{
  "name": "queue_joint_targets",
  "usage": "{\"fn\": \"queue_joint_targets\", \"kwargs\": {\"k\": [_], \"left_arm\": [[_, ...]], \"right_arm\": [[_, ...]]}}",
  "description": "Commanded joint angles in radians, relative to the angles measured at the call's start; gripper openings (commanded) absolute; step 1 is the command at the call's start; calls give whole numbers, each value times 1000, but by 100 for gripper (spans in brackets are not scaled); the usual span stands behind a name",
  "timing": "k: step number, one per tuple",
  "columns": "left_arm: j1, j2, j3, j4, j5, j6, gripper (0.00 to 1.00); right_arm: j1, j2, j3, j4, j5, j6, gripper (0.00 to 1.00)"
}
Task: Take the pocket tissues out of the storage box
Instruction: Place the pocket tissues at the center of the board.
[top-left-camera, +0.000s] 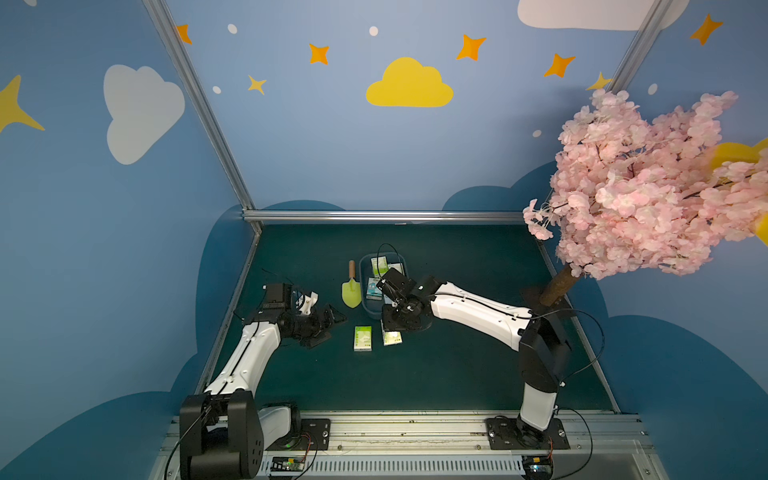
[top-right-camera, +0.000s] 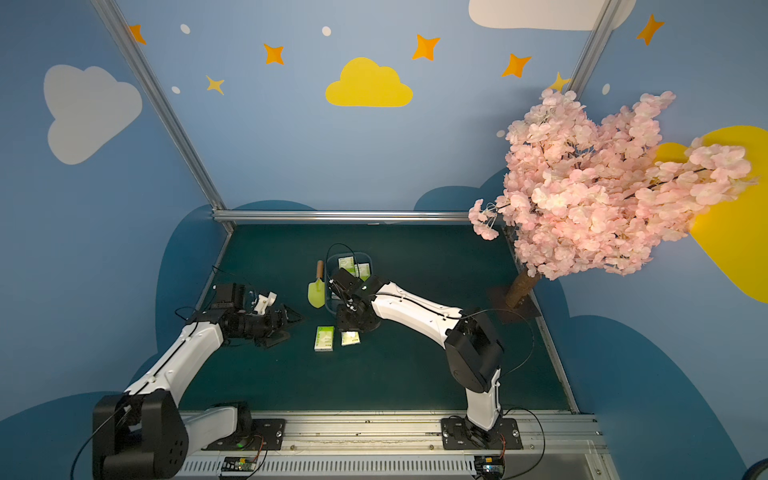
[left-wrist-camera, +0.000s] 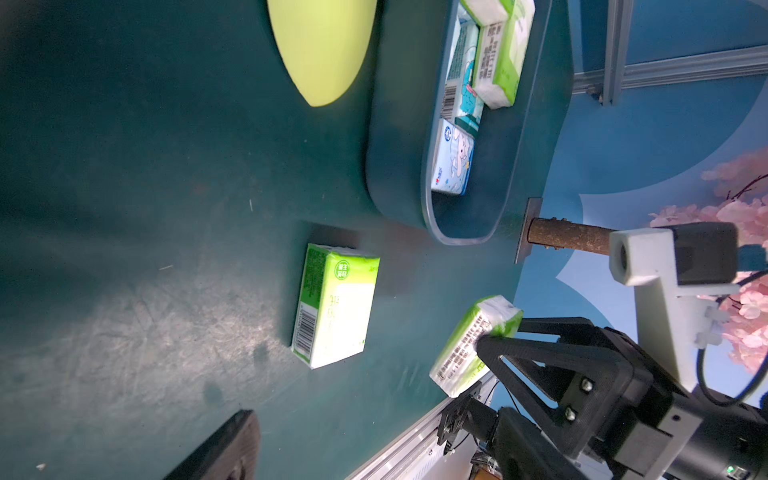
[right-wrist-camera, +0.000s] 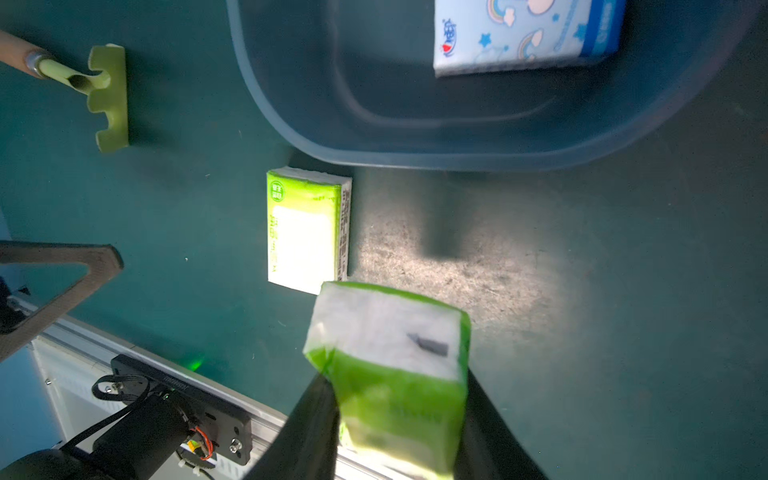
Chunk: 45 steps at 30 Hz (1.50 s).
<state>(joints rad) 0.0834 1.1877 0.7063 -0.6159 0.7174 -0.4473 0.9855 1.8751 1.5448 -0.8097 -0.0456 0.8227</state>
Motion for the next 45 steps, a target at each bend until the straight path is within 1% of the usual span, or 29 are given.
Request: {"fn": "queue_joint_targets", "kwargs": {"k": [1,13,23,28,33,35,43,45], "left_arm": [[5,-8,-4,-5,-16,-8,92],[4,13,-7,1,-19,-5,93],[4,24,-7,4,-15,0,93],[6,32,-7,7,-11,-1,93],[5,43,-4,7,0,1,93],[5,48,-3,9,1,2,93],[6,80,33,-1,32,15,93],[5,95,50,-2,44,19,93]], "right_arm": [[-2,27,-12,21,-5,0,41],[-13,106,-17,30,-43,-13,41],[-25,146,-29,39,-31,-18,42],[-30,159,-30,46,-27,-17,44],[-30,162,-43,50,-25,-17,56],[-30,157,-43,50,-23,-19,58],[-21,76,-53,15,-5,-34,73],[-21,45,-58,1,-2,-39,74]]}}
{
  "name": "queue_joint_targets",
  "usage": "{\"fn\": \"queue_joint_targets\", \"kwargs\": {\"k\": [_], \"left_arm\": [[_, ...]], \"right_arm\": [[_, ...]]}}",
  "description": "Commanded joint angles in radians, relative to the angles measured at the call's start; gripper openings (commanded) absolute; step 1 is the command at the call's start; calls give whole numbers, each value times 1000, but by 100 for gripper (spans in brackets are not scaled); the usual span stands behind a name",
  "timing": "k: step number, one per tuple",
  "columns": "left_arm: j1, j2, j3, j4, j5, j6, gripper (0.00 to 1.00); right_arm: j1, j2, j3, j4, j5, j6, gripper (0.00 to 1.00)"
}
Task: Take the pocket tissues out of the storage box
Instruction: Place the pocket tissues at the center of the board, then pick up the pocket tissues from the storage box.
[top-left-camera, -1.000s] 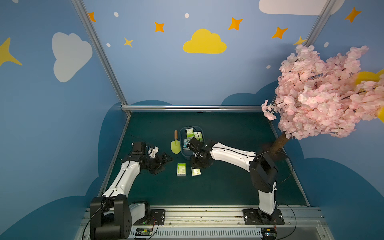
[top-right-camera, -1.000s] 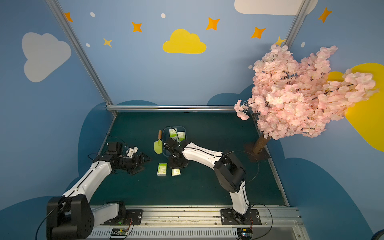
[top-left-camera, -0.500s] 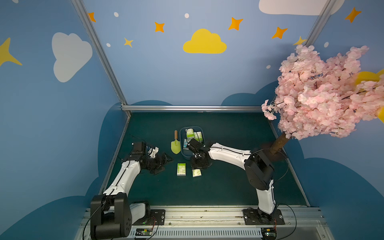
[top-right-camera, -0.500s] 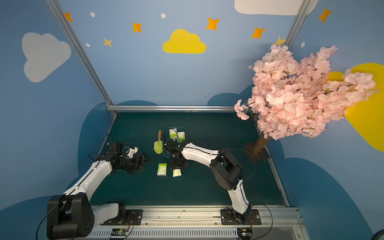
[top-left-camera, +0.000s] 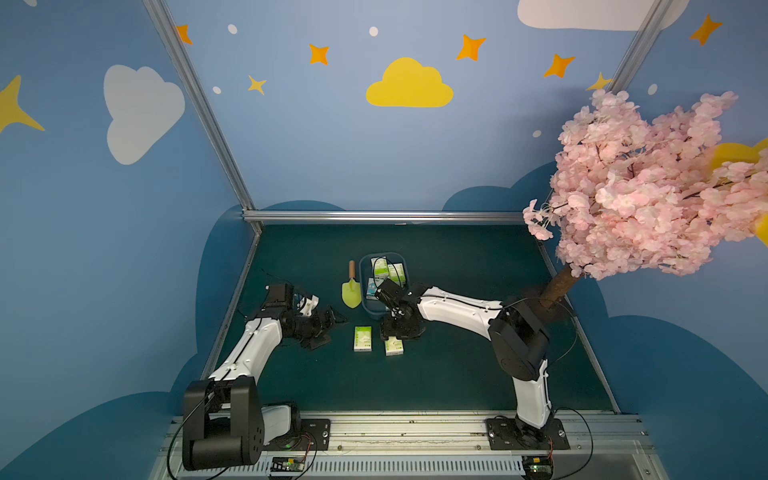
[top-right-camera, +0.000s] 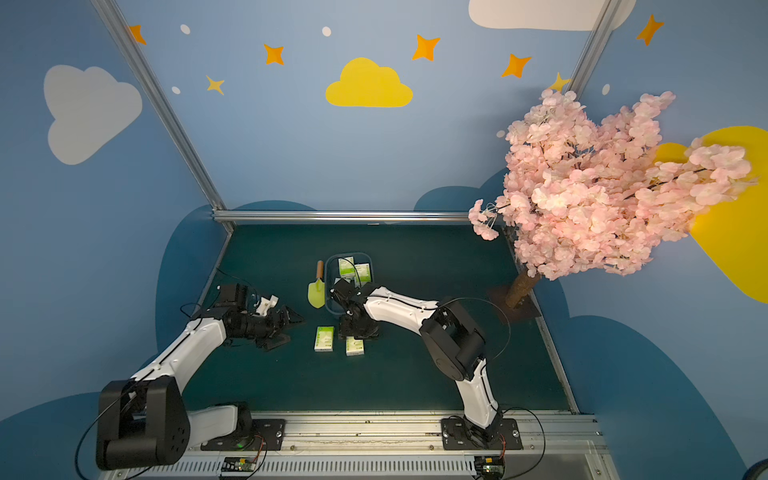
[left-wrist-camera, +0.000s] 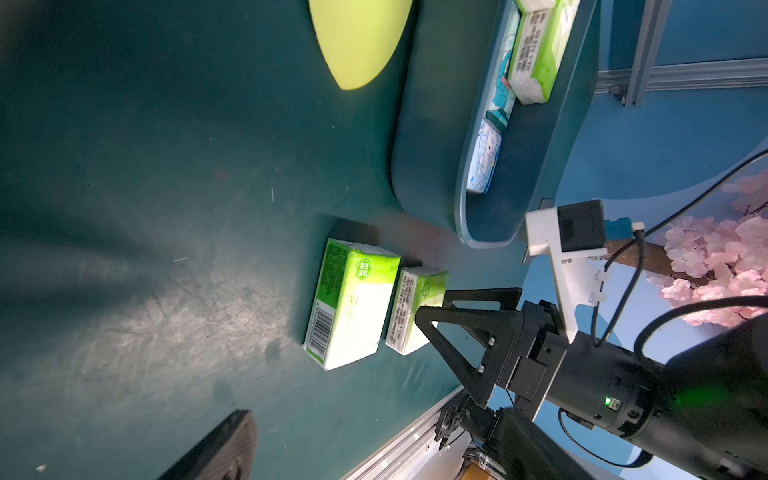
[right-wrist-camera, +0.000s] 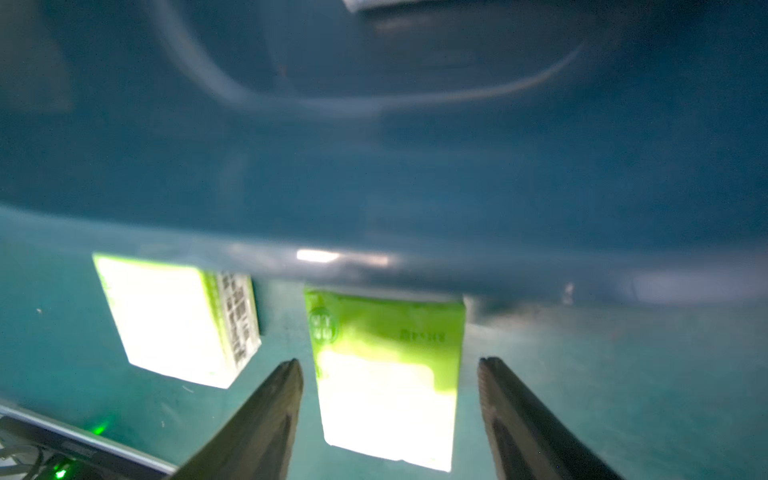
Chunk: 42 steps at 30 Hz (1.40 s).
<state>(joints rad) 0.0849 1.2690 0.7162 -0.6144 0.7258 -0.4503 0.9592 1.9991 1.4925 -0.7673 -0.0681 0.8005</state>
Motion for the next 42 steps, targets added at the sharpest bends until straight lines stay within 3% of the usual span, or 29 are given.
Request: {"fn": "queue_joint_targets", "kwargs": {"k": [1,8,15,30,42], "left_arm": [[3,20,48,-4,41,21,93],[2,83,117,17,91,0,93],[-25,186,200,74,130,-46,92],[-107,530,482,83,161,-79,66],[-119,717,622,51,181,-62,51]], "right_arm": [[6,-93,-6,-47,20,-19,74],[-8,-200,41,-133,86,-63,82],[-74,-194,161,-176,122,-149,85],[-145,148,628,-174,300,-376,85],[-186,396,883,-123,273,-450,78]]}}
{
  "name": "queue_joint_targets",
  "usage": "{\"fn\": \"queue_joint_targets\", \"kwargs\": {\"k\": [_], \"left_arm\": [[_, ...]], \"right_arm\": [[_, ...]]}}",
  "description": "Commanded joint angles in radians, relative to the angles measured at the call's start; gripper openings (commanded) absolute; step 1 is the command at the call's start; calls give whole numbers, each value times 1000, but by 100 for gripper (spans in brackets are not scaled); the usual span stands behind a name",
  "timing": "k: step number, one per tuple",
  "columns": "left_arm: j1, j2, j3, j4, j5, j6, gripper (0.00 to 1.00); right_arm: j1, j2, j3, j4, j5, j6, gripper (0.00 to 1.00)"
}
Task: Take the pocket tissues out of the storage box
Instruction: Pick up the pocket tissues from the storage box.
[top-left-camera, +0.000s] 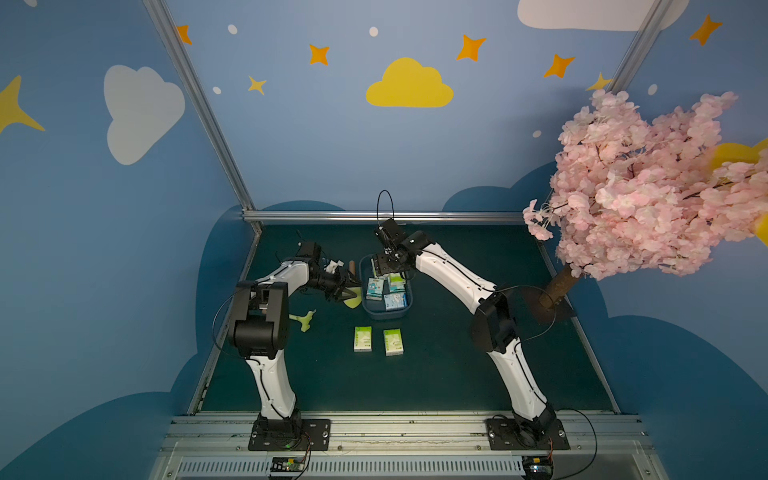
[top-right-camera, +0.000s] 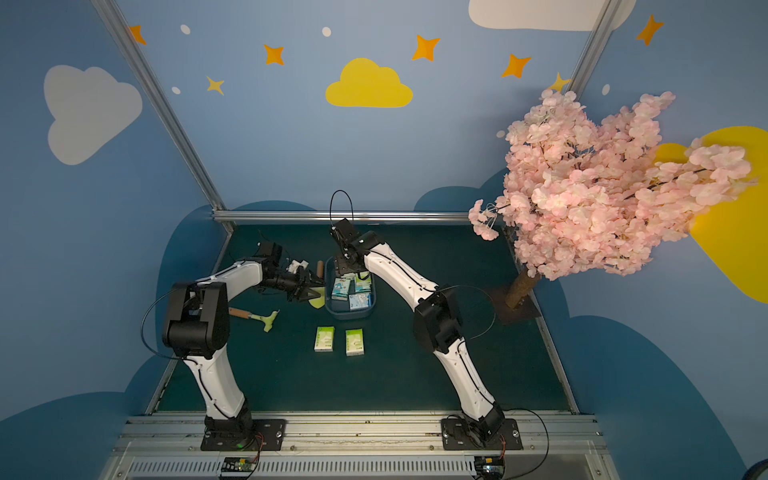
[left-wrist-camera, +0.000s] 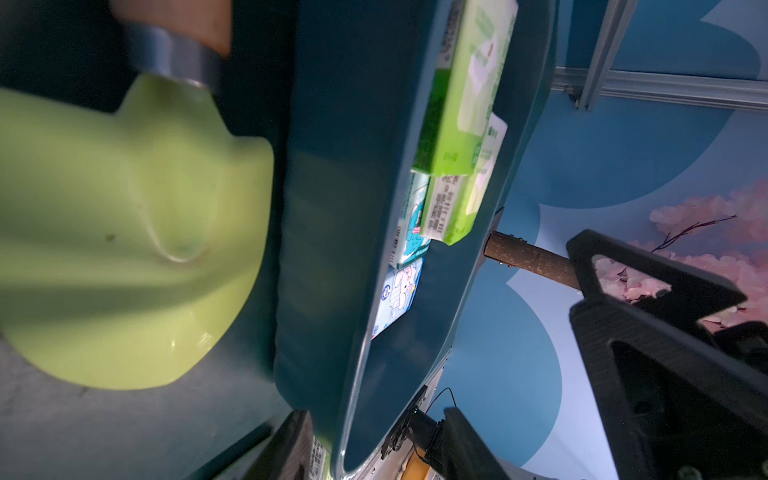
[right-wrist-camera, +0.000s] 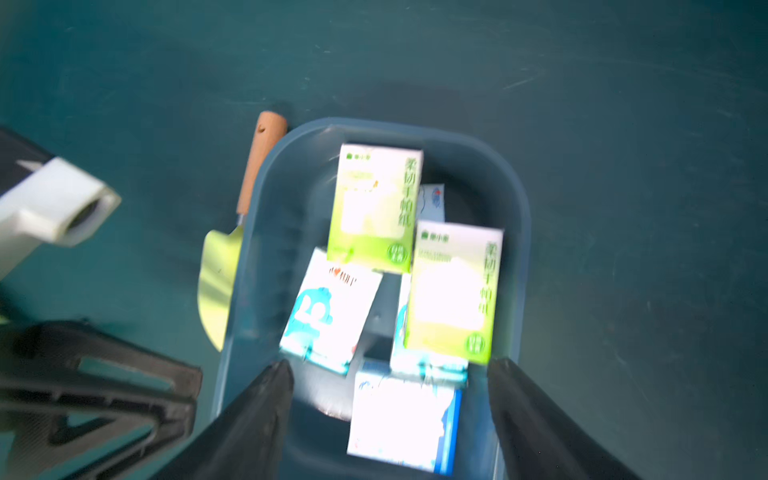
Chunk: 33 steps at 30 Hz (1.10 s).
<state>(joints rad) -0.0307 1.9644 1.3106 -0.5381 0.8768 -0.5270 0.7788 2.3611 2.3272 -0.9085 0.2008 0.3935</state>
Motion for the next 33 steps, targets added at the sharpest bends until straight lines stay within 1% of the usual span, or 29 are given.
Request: {"fn": "queue_joint_targets", "kwargs": {"k": [1,4,10,15,27,33], "left_arm": [[-6,31,34,-25,34,15,50],[-8,53,51,-31,40,19,48],[-11,99,90,-51,47,32,42],[-14,114,105,-59,50,35,40],[-26,138,122,-58,44,34,37],[-32,144,128,-53,44,27,36]], "right_arm": [[-7,51,68,18,6,-48,78],[-15,96,109,27,-7,-53,77],[-21,159,141,105,-36,-75,74],[-22,217,199,121,-58,-101,72],[-31,267,201,132,-43,-100,72],[-27,298,203,131,-58,-117,67]]}}
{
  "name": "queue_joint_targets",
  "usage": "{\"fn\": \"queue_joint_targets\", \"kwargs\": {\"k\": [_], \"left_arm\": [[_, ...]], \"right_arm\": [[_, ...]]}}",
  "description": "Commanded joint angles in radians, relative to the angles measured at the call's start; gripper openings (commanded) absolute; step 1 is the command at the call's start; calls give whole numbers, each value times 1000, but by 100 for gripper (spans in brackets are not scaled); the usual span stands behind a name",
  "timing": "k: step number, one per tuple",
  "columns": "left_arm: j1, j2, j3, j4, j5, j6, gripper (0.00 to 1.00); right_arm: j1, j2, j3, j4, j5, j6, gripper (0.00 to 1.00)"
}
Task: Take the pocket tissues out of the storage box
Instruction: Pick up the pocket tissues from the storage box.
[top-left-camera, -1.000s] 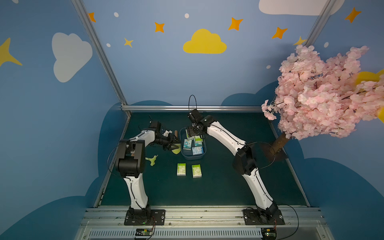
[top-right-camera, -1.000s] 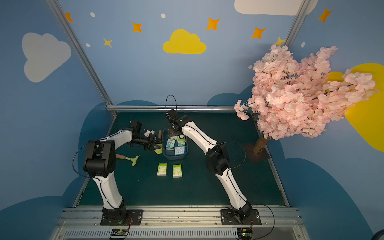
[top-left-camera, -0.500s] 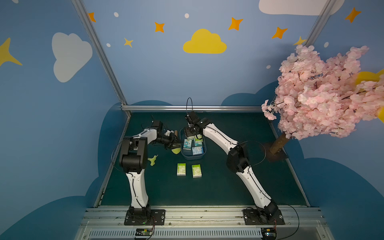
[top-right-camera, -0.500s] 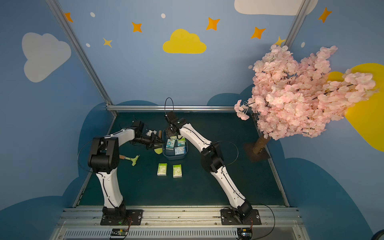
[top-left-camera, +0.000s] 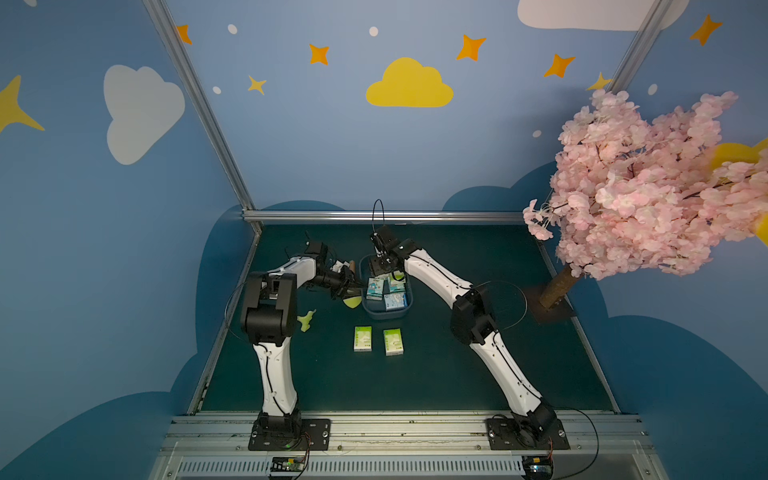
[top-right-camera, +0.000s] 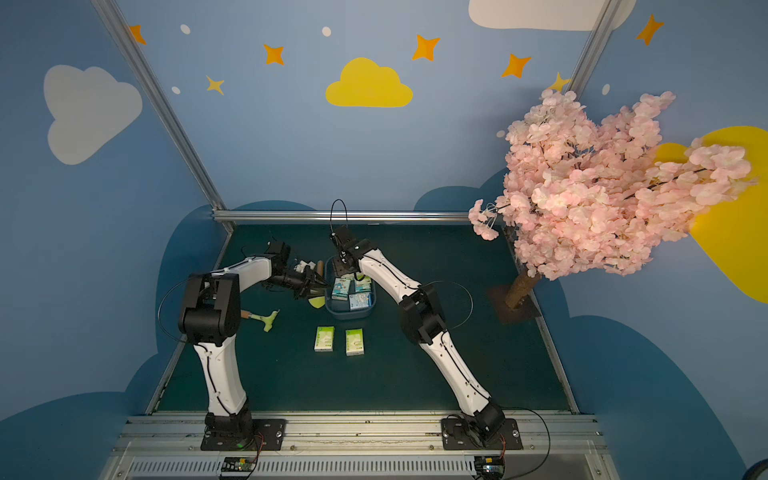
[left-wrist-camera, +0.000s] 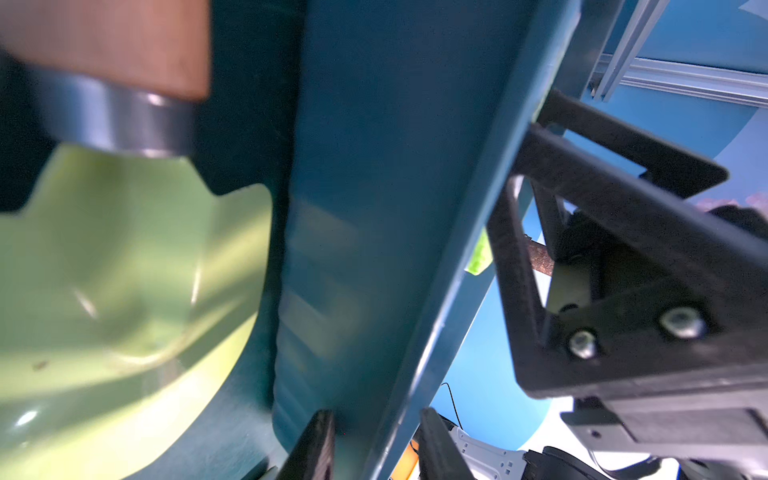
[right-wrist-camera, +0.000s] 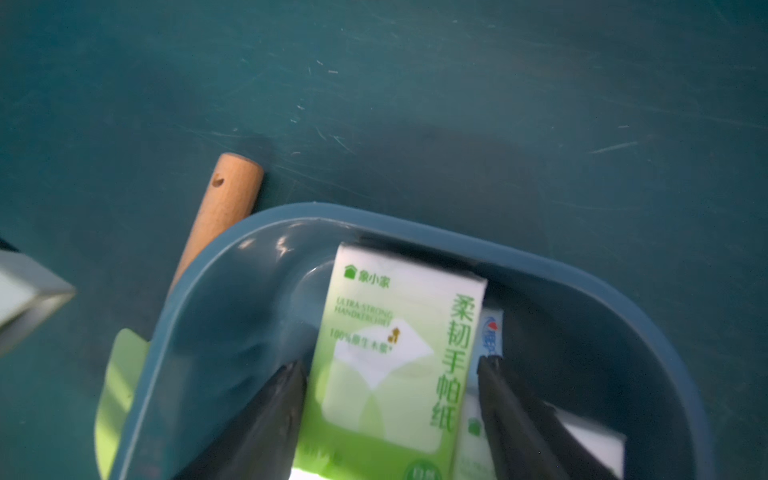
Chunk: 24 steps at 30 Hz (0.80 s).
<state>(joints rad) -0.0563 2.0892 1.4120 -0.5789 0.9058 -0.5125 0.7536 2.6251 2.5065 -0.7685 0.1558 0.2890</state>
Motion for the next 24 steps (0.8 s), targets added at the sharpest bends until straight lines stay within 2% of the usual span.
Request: {"fn": "queue_joint_targets", "kwargs": {"k": [1,10,18,24], "left_arm": [[-9,19,27,-11,14,12,36],[-19,26,25,-5,11,11,35],[-22,25,21,0,10,6,35],[-22,13,16,1,2,4,34]], "right_arm": [[-2,37,23,-9,-15,-14,66],[13,67,31,0,-25,-46,65],[19,85,33,-10,-18,-63,68],[21,48,28,-20,-2,-56,54]]}}
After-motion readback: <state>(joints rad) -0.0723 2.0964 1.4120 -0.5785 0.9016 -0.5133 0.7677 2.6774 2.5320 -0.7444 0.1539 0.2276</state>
